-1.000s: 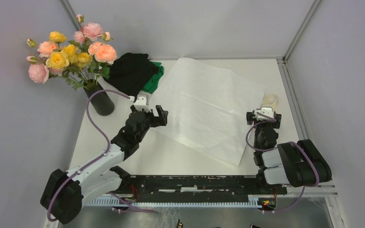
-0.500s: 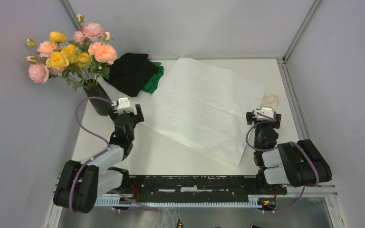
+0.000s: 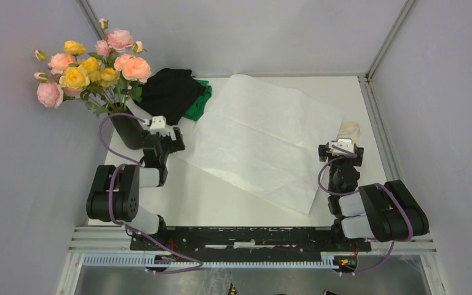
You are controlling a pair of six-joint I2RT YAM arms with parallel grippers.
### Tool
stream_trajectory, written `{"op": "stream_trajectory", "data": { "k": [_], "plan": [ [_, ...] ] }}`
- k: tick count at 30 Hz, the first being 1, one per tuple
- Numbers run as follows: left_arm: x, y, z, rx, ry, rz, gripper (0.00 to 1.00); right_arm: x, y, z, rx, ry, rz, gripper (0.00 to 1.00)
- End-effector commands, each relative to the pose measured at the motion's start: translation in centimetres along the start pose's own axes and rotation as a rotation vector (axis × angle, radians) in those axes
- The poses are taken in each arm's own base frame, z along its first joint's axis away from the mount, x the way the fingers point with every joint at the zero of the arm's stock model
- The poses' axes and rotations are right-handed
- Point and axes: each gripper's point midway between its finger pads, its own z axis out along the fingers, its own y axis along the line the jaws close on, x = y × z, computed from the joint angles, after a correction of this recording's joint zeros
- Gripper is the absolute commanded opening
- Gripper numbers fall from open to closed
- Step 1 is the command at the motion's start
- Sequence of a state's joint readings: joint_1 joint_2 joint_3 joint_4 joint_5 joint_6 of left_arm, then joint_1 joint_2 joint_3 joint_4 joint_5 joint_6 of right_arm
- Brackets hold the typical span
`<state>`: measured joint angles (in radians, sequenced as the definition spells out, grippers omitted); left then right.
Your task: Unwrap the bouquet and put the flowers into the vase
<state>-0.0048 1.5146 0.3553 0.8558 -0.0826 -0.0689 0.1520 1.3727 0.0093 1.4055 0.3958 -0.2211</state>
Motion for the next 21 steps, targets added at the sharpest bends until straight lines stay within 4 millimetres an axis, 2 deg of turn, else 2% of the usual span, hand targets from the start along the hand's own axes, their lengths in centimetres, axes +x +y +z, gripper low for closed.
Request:
{"op": "stream_trajectory", "data": {
  "k": [1,9,10,11,12,13,14,15,16,18,21],
  "plan": [
    [-2.5,-2.9,0.3,0.181,-0.073,0.093,1.0,2.7,-0.4,-2.8,-0.022,0.058,-0.013,0.98],
    [-2.4,-4.1,-1.9,0.271,-0.157,0.143,1.0,2.7,-0.4,-3.0,-0.02,0.054,-0.011,0.98],
    [-2.6,-3.9,-2.1,0.257,-0.179,0.142,1.0,2.7,-0.4,-3.0,-0.021,0.055,-0.012,0.98],
    [-1.8,-3.5,-2.3,0.24,-0.176,0.136,1.0,2.7,-0.4,-3.0,-0.02,0.055,-0.012,0.98],
    [-3.1,-3.0,-2.7,0.202,-0.267,0.092,1.0,2.7,-0.5,-3.0,-0.019,0.053,-0.011,0.98],
    [-2.8,-1.6,-3.0,0.148,-0.263,0.069,1.0,2.7,-0.5,-3.1,-0.019,0.051,-0.009,0.98],
    [-2.3,-0.4,-2.8,0.082,-0.228,0.019,1.0,2.6,-0.5,-3.1,-0.022,0.045,-0.008,0.98],
    [-2.5,-0.1,-2.3,0.063,-0.215,0.006,1.0,2.5,-0.4,-3.2,-0.03,0.038,-0.009,0.98],
    [-2.5,-0.3,-1.5,0.079,-0.198,0.016,1.0,2.4,-0.3,-3.3,-0.036,0.033,-0.013,0.98],
    [-2.2,-1.3,-1.6,0.12,-0.179,0.052,1.0,2.4,-0.2,-3.2,-0.044,0.033,-0.018,0.98],
    [-2.2,-1.5,-1.7,0.126,-0.182,0.056,1.0,2.5,0.0,-3.1,-0.05,0.043,-0.023,0.98]
  ]
}}
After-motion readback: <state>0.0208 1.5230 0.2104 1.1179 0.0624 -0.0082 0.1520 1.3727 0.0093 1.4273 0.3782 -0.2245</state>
